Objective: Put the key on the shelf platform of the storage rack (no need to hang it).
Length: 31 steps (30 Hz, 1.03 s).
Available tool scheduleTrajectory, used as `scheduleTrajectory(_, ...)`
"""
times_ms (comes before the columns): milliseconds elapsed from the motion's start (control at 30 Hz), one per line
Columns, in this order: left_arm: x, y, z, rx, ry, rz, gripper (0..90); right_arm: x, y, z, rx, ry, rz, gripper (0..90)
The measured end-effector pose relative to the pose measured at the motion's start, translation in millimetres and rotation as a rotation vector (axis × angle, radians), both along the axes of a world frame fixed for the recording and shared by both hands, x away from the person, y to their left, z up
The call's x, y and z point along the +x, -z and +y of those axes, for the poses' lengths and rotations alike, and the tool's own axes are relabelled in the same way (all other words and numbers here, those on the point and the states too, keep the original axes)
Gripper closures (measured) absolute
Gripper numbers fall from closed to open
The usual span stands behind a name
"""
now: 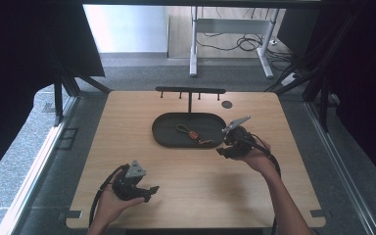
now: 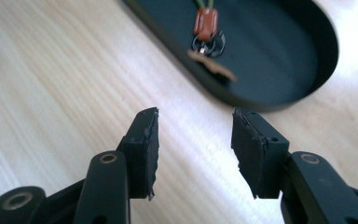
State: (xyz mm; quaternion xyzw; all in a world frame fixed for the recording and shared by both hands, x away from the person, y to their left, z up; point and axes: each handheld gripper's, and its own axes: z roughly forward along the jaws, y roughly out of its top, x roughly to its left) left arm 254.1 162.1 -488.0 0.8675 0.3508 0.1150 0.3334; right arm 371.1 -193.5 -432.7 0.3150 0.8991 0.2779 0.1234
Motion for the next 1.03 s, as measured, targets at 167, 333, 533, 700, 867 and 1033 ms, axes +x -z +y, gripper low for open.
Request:
scheduleTrajectory(167, -0.2, 0.7, -1.2, 0.005, -0.003, 0.001, 26.9, -16.2, 12.4, -13.5, 0.015, 0.0, 0.009, 51.5)
scheduleTrajectory(333, -0.7, 0.8, -2.7, 0.01, 0.0, -0.001, 26.9, -32.9, 25.6, -29.2, 0.051, 0.02, 0.007, 50.3)
scheduleTrajectory(533, -0.2, 1.5, -3.1, 0.017, -0.002, 0.0, 26.9, -50.3, 47.3, -41.1, 0.066, 0.036, 0.021, 48.9)
scheduleTrajectory(700, 0.3, 2.8, -5.2, 0.022, -0.001, 0.005, 26.9, -57.6, 60.3, -47.9, 0.076, 0.051, 0.029, 47.3)
scheduleTrajectory(867, -0.1, 3.6, -6.9, 0.024, 0.004, 0.006, 26.9, -58.9, 59.0, -52.5, 0.092, 0.096, 0.004, 43.4)
scheduleTrajectory(1033, -0.5, 1.7, -6.3, 0.017, 0.004, 0.003, 26.9, -63.1, 59.4, -53.2, 0.095, 0.117, -0.026, 38.9)
